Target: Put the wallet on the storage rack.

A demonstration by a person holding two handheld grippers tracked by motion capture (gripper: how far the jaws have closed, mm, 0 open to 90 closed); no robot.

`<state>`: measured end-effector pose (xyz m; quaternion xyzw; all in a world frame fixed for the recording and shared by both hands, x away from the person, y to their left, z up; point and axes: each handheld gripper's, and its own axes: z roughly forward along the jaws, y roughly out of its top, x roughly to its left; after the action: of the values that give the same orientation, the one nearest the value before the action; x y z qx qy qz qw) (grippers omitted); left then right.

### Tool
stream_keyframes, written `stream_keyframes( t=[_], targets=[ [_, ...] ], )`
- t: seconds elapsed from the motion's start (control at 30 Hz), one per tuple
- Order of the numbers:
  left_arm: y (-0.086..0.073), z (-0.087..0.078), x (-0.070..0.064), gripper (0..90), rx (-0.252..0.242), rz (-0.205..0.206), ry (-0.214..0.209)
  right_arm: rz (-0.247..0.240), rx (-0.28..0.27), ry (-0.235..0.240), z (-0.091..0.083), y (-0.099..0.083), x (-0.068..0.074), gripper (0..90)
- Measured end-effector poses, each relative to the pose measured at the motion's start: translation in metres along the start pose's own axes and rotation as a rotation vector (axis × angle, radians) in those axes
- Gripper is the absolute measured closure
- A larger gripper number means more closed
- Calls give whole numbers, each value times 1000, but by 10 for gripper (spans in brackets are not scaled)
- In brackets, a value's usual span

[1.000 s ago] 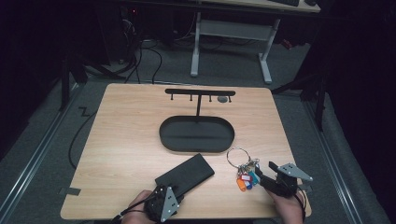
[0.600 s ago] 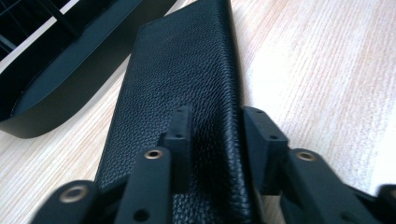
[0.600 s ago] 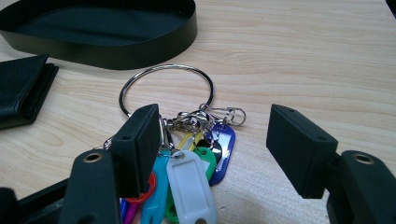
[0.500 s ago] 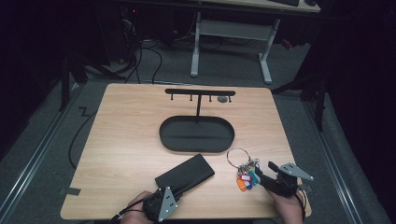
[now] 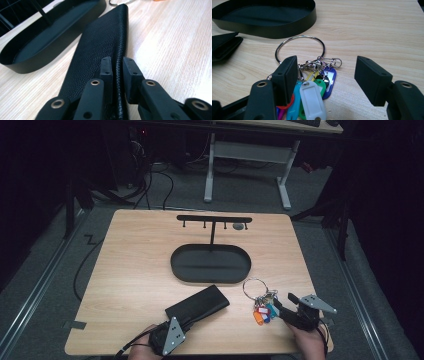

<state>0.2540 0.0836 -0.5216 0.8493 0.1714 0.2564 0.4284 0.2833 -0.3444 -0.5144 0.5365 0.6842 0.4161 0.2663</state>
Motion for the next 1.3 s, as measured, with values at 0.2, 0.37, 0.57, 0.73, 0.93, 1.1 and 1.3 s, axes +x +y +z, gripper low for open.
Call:
stream_keyframes(
  t=[0.2, 0.37, 0.57, 0.73, 0.93, 1.1, 1.3],
  targets=[
    [2, -7, 4, 806, -28, -29, 1, 2, -2, -1, -1, 0, 0, 359],
    [3, -12, 7, 807, -51, -55, -5, 0, -3, 0, -1, 0, 0, 359],
    [5, -22, 14, 810, -87, -106, -19, -1, -4, 2, -1, 0, -1, 360],
    [4, -31, 22, 813, -115, -151, -20, 4, -5, 2, -1, 0, -1, 360],
    [3, -39, 28, 815, -137, -180, -11, 2, -5, 2, -1, 0, -1, 361],
    [2, -43, 32, 817, -148, -202, -6, 2, -7, 3, -1, 1, -1, 361],
    [0, -44, 36, 817, -157, -225, -1, 7, -5, 2, -2, 1, -1, 361]
  ],
)
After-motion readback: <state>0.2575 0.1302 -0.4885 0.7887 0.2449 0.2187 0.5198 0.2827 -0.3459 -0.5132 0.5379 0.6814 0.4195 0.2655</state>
